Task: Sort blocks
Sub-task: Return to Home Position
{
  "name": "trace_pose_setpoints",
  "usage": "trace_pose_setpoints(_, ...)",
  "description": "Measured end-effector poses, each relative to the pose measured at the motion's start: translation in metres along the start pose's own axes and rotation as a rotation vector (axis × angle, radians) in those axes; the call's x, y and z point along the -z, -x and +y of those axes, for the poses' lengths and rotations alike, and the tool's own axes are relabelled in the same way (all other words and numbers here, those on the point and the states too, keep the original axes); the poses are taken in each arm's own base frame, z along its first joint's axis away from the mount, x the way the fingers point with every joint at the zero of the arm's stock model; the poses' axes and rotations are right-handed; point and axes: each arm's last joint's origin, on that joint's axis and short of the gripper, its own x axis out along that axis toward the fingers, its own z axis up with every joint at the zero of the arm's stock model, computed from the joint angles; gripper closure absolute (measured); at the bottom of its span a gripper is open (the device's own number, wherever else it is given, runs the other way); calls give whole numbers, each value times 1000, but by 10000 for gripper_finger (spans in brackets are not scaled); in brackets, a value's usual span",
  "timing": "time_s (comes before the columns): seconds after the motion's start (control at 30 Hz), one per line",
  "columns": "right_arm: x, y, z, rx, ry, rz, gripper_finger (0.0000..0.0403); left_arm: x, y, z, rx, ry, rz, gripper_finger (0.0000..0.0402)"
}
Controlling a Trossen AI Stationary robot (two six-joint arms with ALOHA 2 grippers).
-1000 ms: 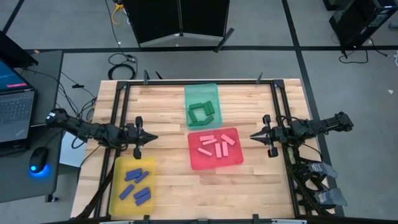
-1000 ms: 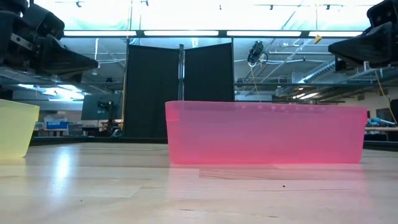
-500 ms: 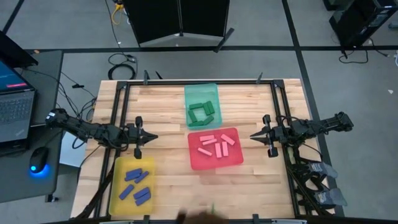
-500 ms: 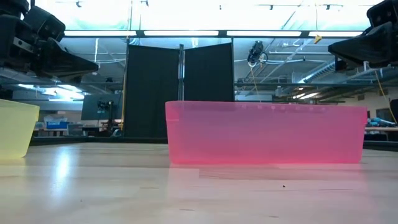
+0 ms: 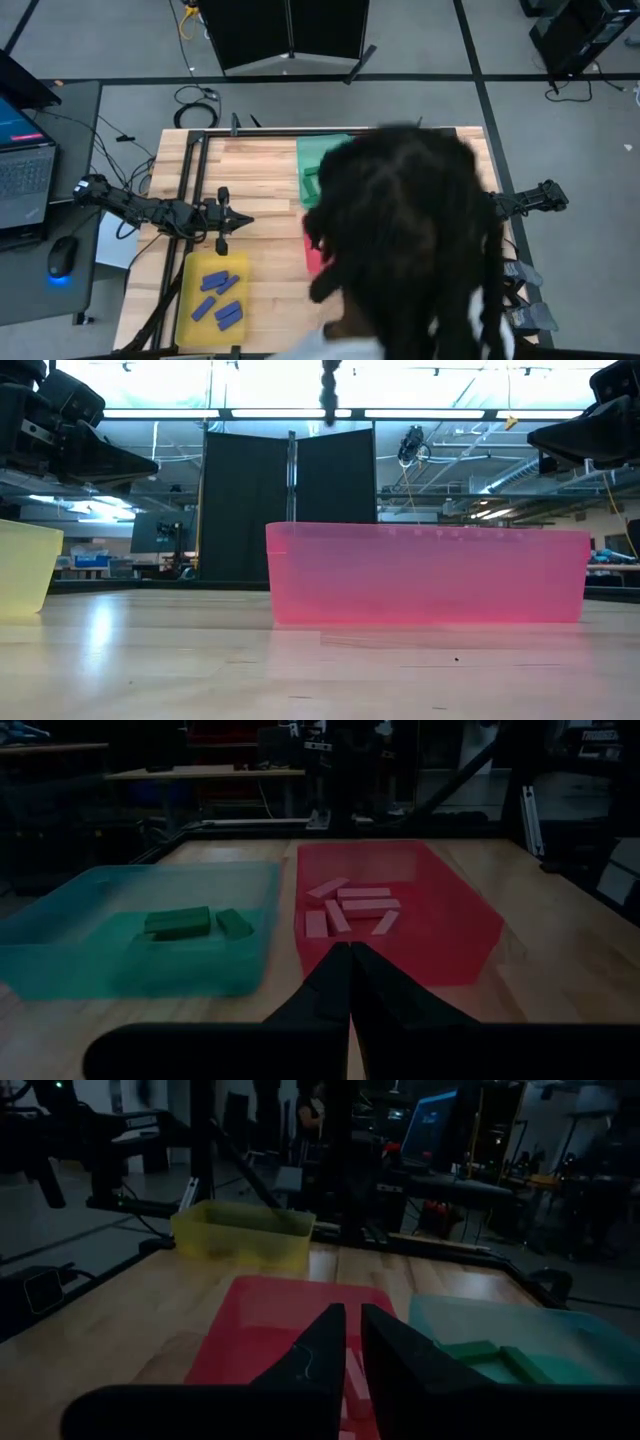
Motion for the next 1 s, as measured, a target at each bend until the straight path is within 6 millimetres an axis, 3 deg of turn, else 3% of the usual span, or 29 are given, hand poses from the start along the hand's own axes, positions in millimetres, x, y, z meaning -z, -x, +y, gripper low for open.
trace_pose_setpoints(1.0, 0, 0, 0, 12, 70, -3, 359, 0, 0, 0, 0, 0, 0, 387)
